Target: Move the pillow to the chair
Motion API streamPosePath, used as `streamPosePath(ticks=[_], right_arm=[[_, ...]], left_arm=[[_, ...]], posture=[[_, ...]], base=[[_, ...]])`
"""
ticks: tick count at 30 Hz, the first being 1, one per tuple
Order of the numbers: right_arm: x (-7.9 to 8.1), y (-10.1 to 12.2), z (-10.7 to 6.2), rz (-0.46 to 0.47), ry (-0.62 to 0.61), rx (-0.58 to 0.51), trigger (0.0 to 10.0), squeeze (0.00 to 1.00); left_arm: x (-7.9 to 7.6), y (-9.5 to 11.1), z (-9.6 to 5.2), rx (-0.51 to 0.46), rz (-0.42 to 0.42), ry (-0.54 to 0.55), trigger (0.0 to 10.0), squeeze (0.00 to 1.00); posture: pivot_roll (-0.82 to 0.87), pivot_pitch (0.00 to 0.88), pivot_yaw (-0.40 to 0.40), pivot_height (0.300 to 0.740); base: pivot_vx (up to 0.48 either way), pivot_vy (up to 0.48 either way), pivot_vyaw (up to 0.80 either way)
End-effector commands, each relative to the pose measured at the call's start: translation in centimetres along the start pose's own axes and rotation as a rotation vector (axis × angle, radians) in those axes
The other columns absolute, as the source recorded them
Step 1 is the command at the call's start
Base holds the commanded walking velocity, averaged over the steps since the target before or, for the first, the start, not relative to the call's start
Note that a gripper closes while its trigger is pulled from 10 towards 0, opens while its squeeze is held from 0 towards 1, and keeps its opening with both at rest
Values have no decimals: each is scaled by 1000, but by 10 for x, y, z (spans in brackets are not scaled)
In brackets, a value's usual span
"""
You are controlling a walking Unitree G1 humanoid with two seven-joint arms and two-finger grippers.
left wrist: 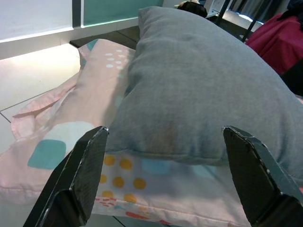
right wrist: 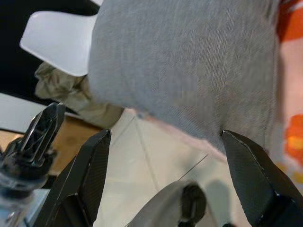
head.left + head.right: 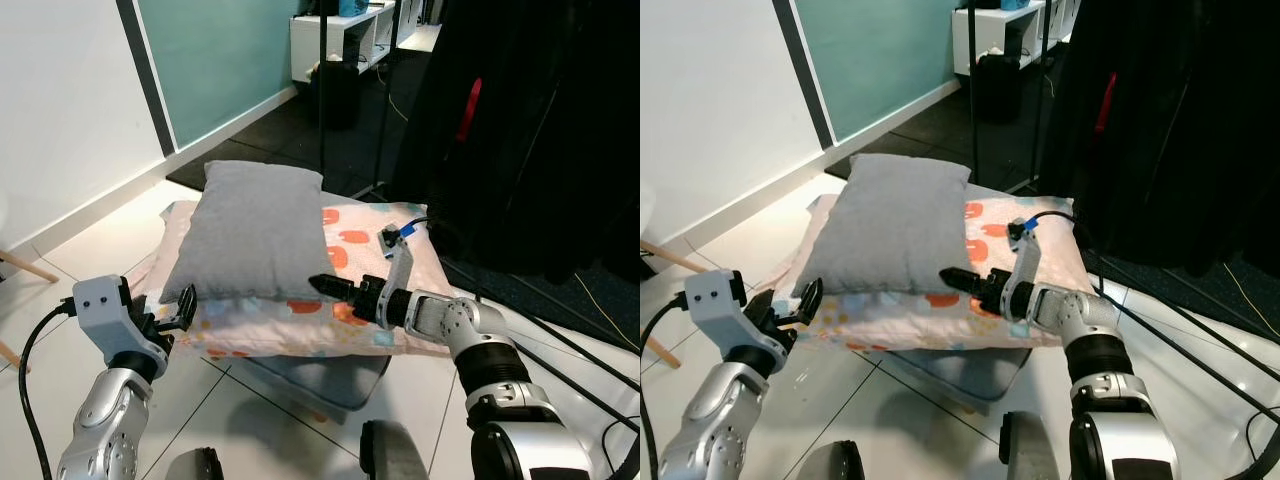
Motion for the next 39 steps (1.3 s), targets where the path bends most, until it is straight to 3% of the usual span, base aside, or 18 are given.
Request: streamPosePath(ticks=[1,12,13,30,36,39], right_arm=[[4,1,1,6,27,17,10000,0],[8,-9,-4,55,76,107,10000,0],[10,-9,-4,60,92,113,0,0],[14,-2,-10,60,152,80,0,0],[21,12,-14,6,217,-14,0,0],[33,22,-19,-55,298,-85,0,0]], left_arm=[[3,-4,-3,8,-17,16,10000,0],[3,-3,-2,12,-11,9,10000,0],[3,-3,-2,12,-9,8,10000,0],[2,-5,-2,16,-13,7,10000,0],[1,-5,-2,16,-16,8,10000,0],[1,-6,-2,16,-18,7,10000,0]], posture=[[-97,66,-53,545],[-95,59,-45,545],[-95,59,-45,545],[-99,58,-49,545],[-100,57,-49,545],[-101,55,-49,545]], base=[[0,0,0],[0,0,0],[0,0,0],[0,0,0],[0,0,0],[0,0,0]])
Point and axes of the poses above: a point about 5 cm out from each wrist's last joint towards the gripper, its own z axis pointing out of the wrist towards the gripper, its own y axis along the axis of the wrist's last joint, x = y × z, the point moved 1 cm from there along z, pointing out of the wrist towards the gripper, and after that the axes turned 6 degrees about -z, right-handed, at the moved point
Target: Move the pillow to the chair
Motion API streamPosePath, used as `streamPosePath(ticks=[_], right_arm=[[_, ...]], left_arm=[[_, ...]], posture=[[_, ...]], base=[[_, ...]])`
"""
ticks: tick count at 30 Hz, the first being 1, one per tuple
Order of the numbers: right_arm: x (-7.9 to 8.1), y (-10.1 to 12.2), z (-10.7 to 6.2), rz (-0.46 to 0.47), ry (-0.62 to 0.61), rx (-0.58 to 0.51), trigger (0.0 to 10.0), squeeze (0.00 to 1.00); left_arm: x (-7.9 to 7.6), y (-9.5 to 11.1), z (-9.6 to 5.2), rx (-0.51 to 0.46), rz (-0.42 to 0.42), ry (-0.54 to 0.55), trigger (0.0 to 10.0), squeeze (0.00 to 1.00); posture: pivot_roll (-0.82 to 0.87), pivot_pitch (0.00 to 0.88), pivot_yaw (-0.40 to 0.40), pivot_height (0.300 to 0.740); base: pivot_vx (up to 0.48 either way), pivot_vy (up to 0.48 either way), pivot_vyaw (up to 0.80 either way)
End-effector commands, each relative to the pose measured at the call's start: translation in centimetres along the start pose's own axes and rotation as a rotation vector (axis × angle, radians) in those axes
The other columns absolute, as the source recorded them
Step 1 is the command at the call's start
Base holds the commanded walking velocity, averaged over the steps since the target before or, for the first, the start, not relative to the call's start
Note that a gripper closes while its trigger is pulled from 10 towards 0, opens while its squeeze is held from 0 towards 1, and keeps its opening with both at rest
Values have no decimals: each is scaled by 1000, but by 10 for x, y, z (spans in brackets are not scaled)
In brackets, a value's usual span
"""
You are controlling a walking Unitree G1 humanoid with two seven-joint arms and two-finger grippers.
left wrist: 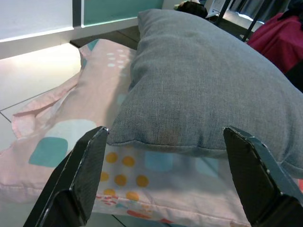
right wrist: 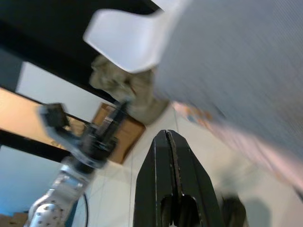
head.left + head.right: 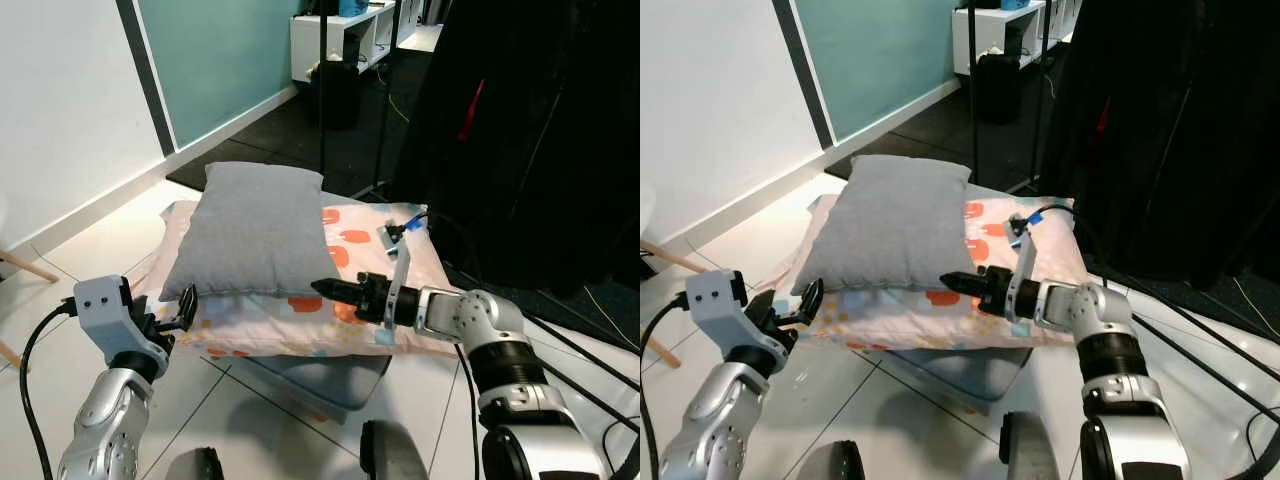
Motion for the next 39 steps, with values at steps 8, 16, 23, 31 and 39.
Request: streamPosePath(ticks=[8,16,23,31,39], right_arm=[[10,22,-4,-117,53,-179,0,0],[-18,38,-7,-224,-254,-291,10000,1000],[-17,45,-13,-266,-267,-327,10000,1000],[-34,32,-26,-297,-347,-305,10000,1000],[-46,16,-30,-291,-419,-252,10000,1000]], left_arm=[[0,-5,-1,14,-20,7,10000,0],[1,-4,-1,11,-11,10,10000,0],[3,2,0,-7,-4,19,10000,0],[31,38,-2,-167,56,208,10000,0],[37,39,-4,-162,60,224,10000,749]], posture=[[-101,54,-48,545],[-96,53,-49,545],[-96,55,-49,545],[-91,58,-33,545],[-70,56,-39,545]], base=[[0,0,0],[0,0,0],[0,0,0],[0,0,0],[0,0,0]])
Point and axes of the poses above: a point about 5 cm out from each wrist's last joint towards the gripper, its own z axis pointing out of the wrist towards the gripper, its own y axis along the axis of the wrist's last joint, x = y × z, the point moved 1 cm from there along z, pointing out of the wrist towards the gripper, and after that the axes turned 6 degrees about -z, right-handed, at the moved point
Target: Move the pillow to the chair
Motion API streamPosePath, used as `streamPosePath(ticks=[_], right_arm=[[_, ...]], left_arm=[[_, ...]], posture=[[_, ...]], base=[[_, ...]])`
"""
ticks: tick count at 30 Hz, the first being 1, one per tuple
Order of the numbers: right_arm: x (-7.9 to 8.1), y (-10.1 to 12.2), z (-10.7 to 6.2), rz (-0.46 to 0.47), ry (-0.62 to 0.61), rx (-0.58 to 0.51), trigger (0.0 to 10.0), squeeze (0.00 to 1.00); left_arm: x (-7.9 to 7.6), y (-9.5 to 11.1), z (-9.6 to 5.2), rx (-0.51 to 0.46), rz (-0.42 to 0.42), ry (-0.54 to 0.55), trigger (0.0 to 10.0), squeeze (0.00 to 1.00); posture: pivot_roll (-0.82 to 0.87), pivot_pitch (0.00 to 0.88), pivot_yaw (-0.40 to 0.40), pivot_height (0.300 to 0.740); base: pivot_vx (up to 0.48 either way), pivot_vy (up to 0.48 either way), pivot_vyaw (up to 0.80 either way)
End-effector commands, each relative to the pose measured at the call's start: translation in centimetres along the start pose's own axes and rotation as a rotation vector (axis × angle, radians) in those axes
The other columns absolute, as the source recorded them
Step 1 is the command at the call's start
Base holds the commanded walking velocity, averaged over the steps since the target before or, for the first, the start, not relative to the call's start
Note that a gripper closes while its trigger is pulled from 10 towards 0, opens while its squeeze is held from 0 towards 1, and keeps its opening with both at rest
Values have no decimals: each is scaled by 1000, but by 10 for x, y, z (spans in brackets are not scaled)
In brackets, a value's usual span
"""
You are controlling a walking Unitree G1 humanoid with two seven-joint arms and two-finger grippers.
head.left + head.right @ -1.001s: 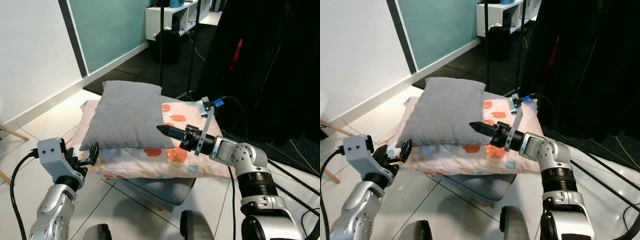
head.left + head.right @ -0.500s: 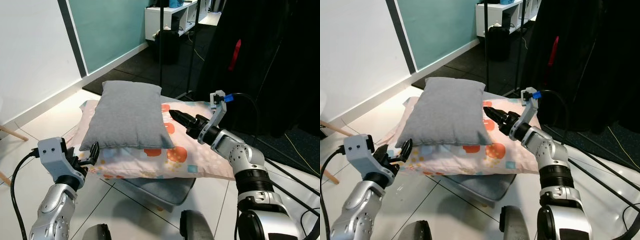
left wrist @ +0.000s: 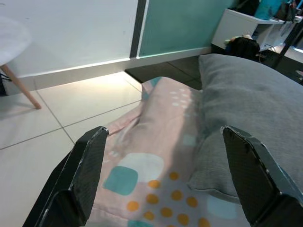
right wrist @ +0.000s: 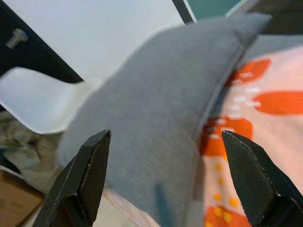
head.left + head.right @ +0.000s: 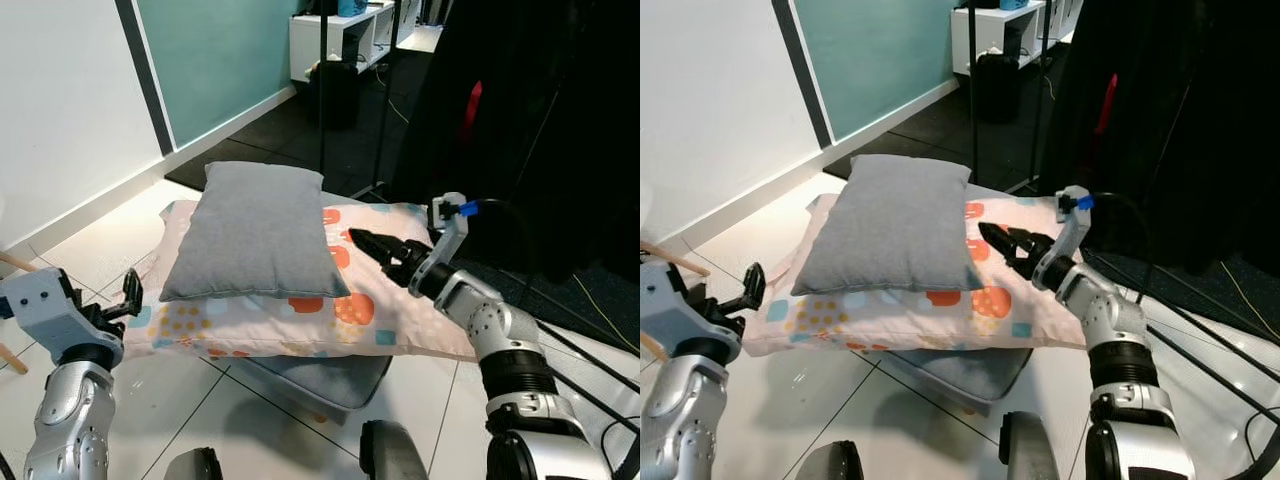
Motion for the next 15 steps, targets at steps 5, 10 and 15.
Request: streamPosePath(ticks=[5,10,15], right_arm=[[-6,-11,-3,11,-31,37,10000,0],[-8,-11,-4,10,-28,33,10000,0],[-12,-12,-7,16,-47,29,10000,0]], left_arm=[[3,-3,-2,11,-10,3,10000,1000],[2,-5,-2,12,-32,10,10000,1000],[-2,-6,-1,16,-44,-4,10000,1000]], posture=[[-70,50,-47,545],[-70,49,-49,545],[-69,43,-51,545]], base=[[0,0,0],[0,0,0],[0,0,0]])
Point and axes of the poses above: a point about 5 cm out from each wrist's last joint towards the gripper, its own z axis pointing out of the wrist towards the gripper, its own y axis along the axis of the wrist's last joint, x = y × z, the point moved 1 cm from there along z, pointing out of the wrist towards the gripper, and after that the axes turned 6 degrees about -z, right-handed, at the moved point
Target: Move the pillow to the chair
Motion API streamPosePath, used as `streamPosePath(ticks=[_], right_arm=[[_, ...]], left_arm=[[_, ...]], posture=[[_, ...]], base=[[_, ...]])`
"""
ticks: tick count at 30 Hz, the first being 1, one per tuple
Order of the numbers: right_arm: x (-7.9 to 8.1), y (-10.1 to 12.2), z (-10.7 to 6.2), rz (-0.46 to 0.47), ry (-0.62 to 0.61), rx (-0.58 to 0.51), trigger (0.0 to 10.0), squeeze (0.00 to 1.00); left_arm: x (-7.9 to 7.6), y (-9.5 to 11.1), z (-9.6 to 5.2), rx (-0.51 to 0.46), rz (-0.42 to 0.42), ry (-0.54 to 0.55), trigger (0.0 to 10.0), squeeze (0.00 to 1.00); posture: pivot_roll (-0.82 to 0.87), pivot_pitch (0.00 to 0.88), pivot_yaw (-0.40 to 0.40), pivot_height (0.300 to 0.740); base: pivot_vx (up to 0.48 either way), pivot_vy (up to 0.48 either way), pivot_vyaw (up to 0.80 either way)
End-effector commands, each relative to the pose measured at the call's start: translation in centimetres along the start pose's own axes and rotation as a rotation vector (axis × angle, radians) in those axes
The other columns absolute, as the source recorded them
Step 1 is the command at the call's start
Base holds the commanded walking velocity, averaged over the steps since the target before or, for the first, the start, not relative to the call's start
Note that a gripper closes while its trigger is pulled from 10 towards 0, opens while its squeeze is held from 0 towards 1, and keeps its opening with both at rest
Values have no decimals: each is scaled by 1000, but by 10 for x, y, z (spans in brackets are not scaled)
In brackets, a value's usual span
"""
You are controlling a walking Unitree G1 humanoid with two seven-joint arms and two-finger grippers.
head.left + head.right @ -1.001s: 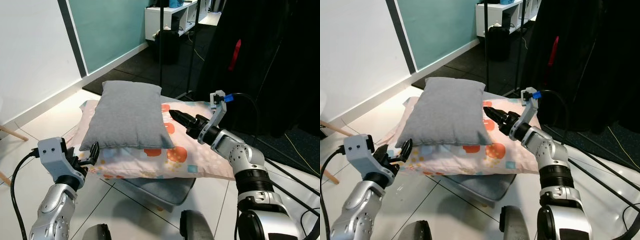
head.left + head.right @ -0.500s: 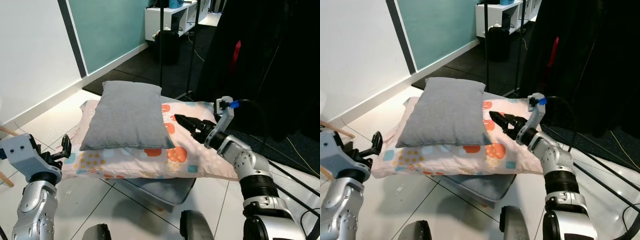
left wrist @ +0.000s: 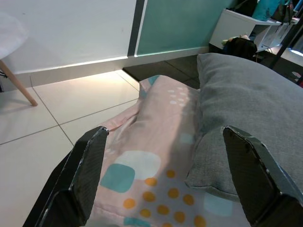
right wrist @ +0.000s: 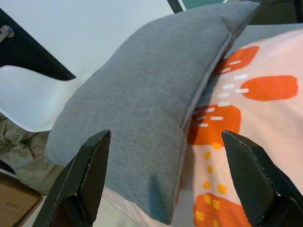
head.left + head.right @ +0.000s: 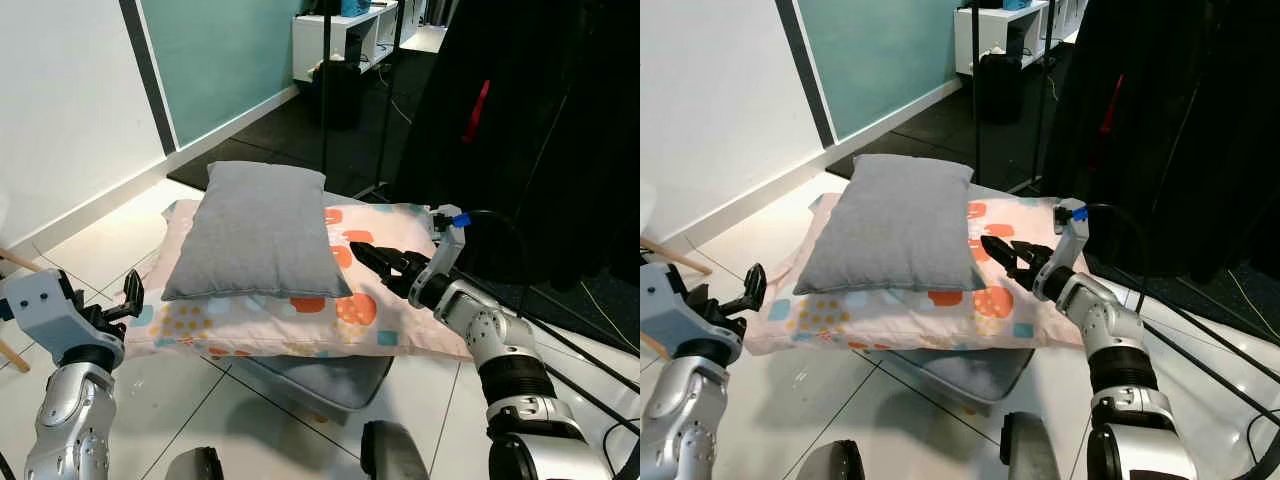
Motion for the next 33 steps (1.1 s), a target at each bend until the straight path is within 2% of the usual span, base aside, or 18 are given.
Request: streamPosePath(ticks=[1,7,8,16,19,20,21,22,23,24,25,26,27,28,29,31,32,33], right_arm=[[-5,-5,-4,1,-18,12,10000,0],[-7,-11,-7,16,-24,9,10000,0],[-8,-13,-8,18,-29,9,10000,0],[-10,-13,-7,25,-50,-13,10000,0],[-15,-14,-12,27,-63,-14,10000,0],[-19,-16,-16,23,-79,-4,10000,0],[-19,-16,-16,23,-79,-4,10000,0],[-23,-16,-19,25,-92,-4,10000,0],[-23,-16,-19,25,-92,-4,10000,0],[-25,-14,-21,24,-100,-8,10000,0],[-25,-14,-21,24,-100,-8,10000,0],[-27,-12,-22,21,-108,-14,10000,0],[-27,-12,-22,21,-108,-14,10000,0],[-29,-9,-23,21,-113,-23,10000,0],[-29,-9,-23,21,-113,-23,10000,0],[-35,-12,-28,9,-149,-21,10000,0],[-35,-12,-28,9,-149,-21,10000,0],[-42,-22,-35,-1,-200,7,10000,0]], left_arm=[[0,-3,0,8,-23,6,10000,1000],[-5,-6,-2,23,-40,-10,10000,1000],[-5,-7,-3,27,-46,-10,10000,0],[-11,-3,4,24,-36,-49,10000,0],[-27,10,10,-9,-21,-122,10000,0],[-40,12,11,-9,-15,-181,10000,0],[-40,12,11,-9,-15,-181,10000,0],[-56,11,10,0,-4,-244,10000,0],[-56,11,10,0,-4,-244,10000,0],[-70,5,10,23,43,-295,10000,0],[-70,5,10,23,43,-295,10000,0],[-84,-2,10,44,101,-343,10000,0],[-84,-2,10,44,101,-343,10000,0],[-96,-11,11,73,176,-386,10000,0],[-96,-11,11,73,176,-386,10000,0],[-114,-28,7,108,394,-504,10000,0],[-114,-28,7,108,394,-504,10000,0],[-123,-37,4,105,536,-563,10000,0]], posture=[[-69,43,-51,545],[-54,47,-61,545],[-55,36,-55,545],[-62,16,-39,545],[-80,26,-37,545],[-98,19,-46,545],[-98,19,-46,545],[-110,16,-41,545],[-110,16,-41,545],[-127,13,-39,545],[-127,13,-39,545],[-133,1,-37,545],[-133,1,-37,545],[-141,2,-34,545],[-141,2,-34,545],[-144,2,-32,545],[-144,2,-32,545],[-166,2,-25,545]], base=[[0,0,0],[0,0,0],[0,0,0],[0,0,0],[0,0,0],[0,0,0],[0,0,0],[0,0,0],[0,0,0],[0,0,0],[0,0,0],[0,0,0],[0,0,0],[0,0,0],[0,0,0],[0,0,0],[0,0,0],[0,0,0]])
Point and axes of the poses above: a point about 5 cm out from each wrist's last joint towards the gripper, its own z axis pointing out of the wrist towards the gripper, its own y axis along the axis of the wrist's last joint, x = y × z, the point moved 1 cm from there along z, pointing out of the wrist towards the gripper, and after that the axes turned 6 degrees about -z, right-handed, at the moved point
